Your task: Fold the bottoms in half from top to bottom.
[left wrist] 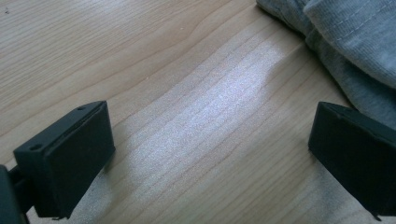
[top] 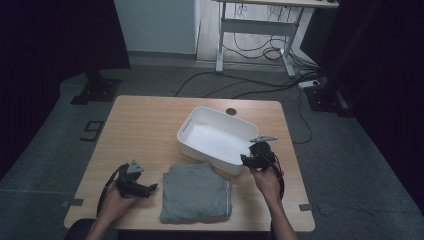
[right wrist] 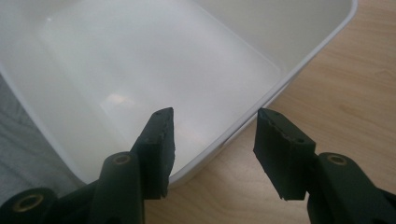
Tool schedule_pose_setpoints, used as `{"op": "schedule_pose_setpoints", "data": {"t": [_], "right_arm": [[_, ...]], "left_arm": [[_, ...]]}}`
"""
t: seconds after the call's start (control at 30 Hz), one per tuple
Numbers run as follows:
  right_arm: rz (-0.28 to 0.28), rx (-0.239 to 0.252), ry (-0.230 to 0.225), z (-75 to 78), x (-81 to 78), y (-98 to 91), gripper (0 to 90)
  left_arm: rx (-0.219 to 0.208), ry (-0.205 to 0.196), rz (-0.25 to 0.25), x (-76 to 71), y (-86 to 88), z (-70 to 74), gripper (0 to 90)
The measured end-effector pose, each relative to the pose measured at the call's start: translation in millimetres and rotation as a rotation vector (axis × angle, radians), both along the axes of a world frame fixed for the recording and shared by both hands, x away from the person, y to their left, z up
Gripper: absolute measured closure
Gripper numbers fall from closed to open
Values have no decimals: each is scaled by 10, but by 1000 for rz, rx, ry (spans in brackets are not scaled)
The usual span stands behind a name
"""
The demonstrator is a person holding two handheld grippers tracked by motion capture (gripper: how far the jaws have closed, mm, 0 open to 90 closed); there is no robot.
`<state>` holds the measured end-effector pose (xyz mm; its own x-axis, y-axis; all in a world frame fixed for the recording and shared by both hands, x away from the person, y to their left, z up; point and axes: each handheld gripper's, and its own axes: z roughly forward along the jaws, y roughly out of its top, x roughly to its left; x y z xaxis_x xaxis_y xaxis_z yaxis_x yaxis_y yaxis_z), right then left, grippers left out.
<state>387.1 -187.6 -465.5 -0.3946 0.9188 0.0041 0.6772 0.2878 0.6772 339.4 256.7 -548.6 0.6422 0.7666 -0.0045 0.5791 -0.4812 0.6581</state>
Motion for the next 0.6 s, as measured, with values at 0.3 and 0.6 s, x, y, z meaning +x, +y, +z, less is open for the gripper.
{"op": "schedule_pose_setpoints", "data": {"t": [0.3, 0.6], "right_arm": [[11, -44, -14, -24, 325, 55, 552], [41, -79, -38, -27, 533, 153, 610]], "left_arm": [[0, 0, 0, 0, 0, 0, 0], [0, 0, 0, 0, 0, 0, 0]]}}
